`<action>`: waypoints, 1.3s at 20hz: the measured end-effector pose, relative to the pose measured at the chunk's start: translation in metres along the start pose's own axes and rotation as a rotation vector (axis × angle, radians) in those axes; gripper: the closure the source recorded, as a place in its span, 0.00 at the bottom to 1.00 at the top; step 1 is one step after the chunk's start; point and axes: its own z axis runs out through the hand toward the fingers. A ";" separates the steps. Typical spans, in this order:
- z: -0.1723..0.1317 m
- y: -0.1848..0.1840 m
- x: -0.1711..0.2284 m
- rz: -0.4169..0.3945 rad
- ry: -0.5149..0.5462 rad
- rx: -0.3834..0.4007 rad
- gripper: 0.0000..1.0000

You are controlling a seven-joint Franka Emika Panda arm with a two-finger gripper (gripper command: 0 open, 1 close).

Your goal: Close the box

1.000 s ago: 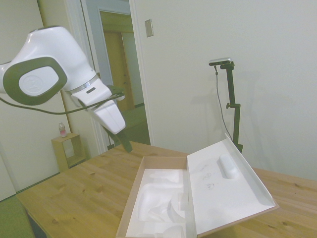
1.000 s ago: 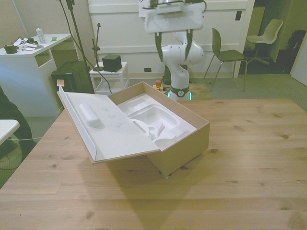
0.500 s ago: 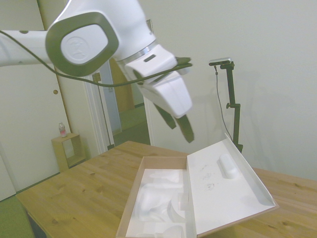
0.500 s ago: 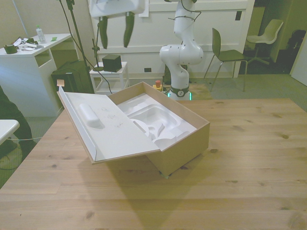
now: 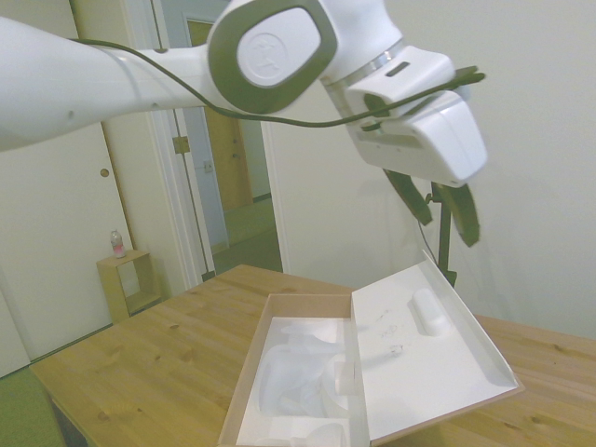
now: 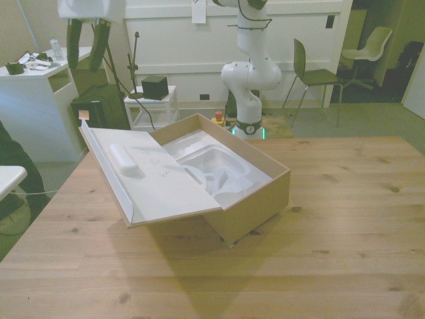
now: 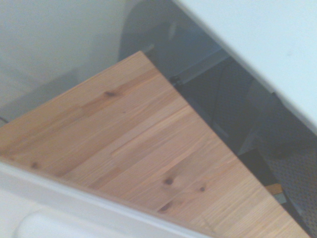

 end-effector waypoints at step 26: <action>0.212 -0.061 -0.015 0.073 -0.252 -0.027 0.00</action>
